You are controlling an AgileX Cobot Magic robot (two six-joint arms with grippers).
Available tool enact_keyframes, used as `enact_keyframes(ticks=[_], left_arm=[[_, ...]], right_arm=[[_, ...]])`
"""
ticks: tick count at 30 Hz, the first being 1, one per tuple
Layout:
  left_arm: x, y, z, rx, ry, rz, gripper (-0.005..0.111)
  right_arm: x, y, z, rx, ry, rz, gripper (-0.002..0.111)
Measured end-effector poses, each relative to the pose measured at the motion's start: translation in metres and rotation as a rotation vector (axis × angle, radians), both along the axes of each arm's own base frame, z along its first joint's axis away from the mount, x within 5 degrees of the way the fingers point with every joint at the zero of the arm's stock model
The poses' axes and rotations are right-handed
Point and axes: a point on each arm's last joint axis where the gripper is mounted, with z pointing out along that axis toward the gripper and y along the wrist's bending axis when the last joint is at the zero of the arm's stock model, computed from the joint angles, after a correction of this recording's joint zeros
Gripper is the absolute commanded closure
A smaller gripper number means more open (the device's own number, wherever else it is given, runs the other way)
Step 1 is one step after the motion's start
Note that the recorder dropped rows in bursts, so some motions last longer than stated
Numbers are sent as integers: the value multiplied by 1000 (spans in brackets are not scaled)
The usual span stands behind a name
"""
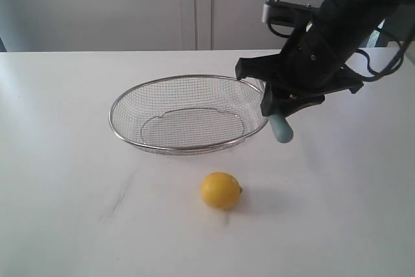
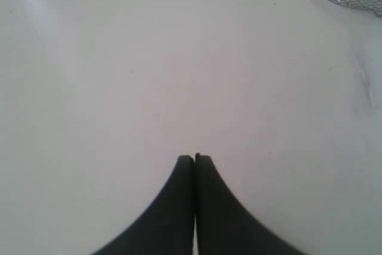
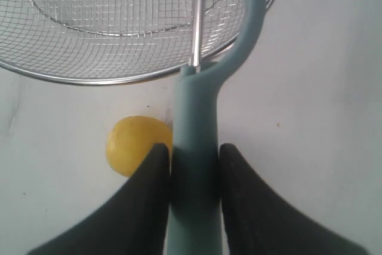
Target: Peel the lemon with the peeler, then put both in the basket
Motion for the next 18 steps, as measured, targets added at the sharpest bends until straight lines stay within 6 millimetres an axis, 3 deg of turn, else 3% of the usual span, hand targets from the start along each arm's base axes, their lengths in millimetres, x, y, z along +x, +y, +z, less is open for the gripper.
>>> enact_keyframes(ticks=[3, 18], left_arm=[[0, 0, 0, 0, 0, 0, 107], [0, 0, 0, 0, 0, 0, 107]], right_arm=[[-6, -9, 0, 32, -24, -16, 108], [-7, -11, -2, 39, -27, -19, 108]])
